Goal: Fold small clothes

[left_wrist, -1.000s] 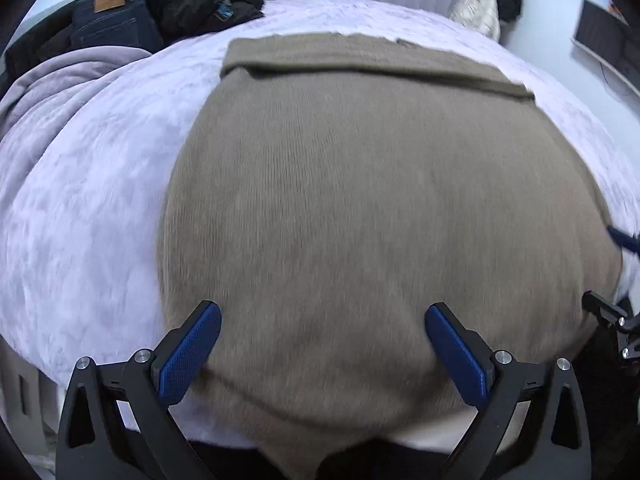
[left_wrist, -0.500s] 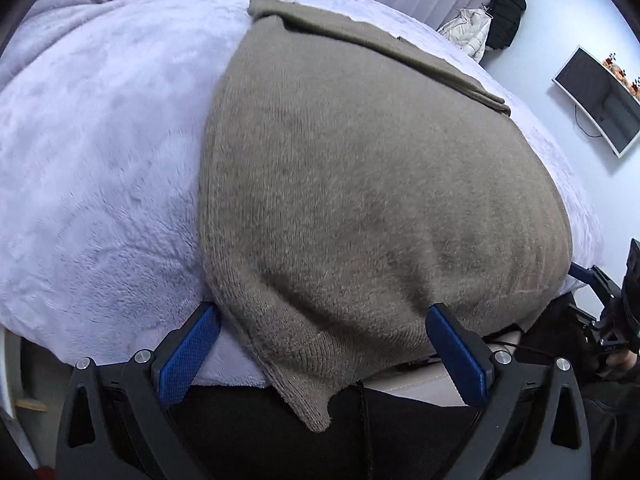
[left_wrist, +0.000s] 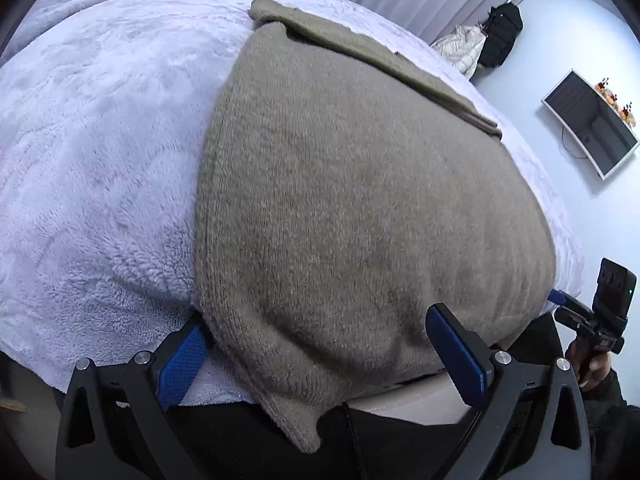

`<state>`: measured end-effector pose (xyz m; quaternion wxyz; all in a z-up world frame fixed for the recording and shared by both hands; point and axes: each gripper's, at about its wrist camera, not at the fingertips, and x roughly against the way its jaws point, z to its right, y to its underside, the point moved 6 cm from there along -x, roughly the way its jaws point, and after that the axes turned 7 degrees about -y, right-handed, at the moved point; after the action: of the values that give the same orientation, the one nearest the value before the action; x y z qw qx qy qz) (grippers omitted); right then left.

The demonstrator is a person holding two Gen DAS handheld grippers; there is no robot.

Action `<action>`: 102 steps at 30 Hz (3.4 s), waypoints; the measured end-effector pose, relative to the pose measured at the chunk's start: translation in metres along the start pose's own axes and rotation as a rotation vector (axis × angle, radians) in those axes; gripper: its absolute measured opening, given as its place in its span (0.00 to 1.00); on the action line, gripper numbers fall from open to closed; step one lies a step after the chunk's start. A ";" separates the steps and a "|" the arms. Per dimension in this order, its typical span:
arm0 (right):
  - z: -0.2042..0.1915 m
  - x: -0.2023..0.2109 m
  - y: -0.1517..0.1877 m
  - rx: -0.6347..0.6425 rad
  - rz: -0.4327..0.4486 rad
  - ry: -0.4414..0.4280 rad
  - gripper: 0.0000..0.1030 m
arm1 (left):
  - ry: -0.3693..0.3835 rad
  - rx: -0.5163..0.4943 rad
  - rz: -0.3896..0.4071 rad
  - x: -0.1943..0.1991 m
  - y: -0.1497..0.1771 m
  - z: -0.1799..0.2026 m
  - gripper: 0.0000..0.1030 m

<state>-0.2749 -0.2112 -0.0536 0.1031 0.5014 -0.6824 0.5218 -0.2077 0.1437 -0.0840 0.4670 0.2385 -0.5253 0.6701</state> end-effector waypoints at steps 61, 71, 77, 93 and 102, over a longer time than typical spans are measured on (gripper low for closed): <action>-0.046 0.043 -0.154 0.043 0.268 -0.159 0.10 | -0.152 -0.081 0.306 0.079 -0.140 0.073 0.17; -0.025 0.039 -0.216 -0.010 0.304 -0.152 0.10 | -0.134 -0.048 0.295 0.060 -0.197 0.076 0.17; 0.000 0.020 -0.252 -0.046 0.298 -0.135 0.10 | -0.129 -0.035 0.276 0.035 -0.245 0.073 0.17; 0.124 -0.107 -0.295 -0.328 0.169 -0.010 0.17 | -0.080 0.154 0.012 -0.113 -0.294 0.012 0.22; 0.107 -0.070 -0.268 -0.300 0.224 -0.017 0.83 | 0.012 0.119 0.085 -0.064 -0.264 0.028 0.97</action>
<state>0.0116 -0.2454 0.0163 0.1121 0.4059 -0.8048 0.4183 0.0475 0.0969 0.0003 0.4262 0.2391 -0.4914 0.7209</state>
